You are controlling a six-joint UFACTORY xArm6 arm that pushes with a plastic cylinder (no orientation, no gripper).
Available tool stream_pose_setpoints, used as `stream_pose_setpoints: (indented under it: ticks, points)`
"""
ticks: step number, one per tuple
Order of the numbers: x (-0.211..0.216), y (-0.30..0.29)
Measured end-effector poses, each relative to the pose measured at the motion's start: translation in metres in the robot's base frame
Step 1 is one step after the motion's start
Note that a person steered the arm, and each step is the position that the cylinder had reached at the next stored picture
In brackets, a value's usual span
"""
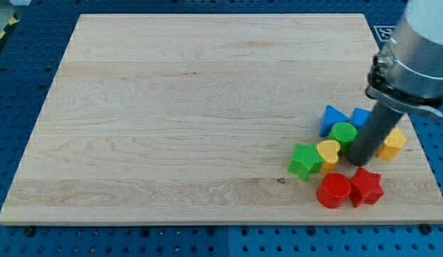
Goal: Push the green circle towards the left side
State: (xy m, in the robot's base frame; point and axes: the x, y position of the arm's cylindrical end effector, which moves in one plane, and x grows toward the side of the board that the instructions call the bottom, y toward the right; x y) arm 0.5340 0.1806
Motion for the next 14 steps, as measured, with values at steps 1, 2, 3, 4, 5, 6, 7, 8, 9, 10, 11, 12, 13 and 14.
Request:
stream_pose_setpoints:
  ticks: [1,2,3,4,5,6,7,8,9,10,11,12,13,14]
  points:
    - [-0.014,-0.038]
    - [-0.031,-0.049]
    - [-0.027,-0.009]
    - [-0.043,-0.003]
    - [-0.068,-0.034]
    - [-0.074,-0.085]
    - [-0.093,-0.133]
    - [-0.107,-0.141]
    - [-0.123,-0.128]
    - [-0.146,-0.13]
    - [-0.146,-0.151]
    - [-0.145,-0.182]
    - [-0.139,-0.194]
    - [-0.139,-0.165]
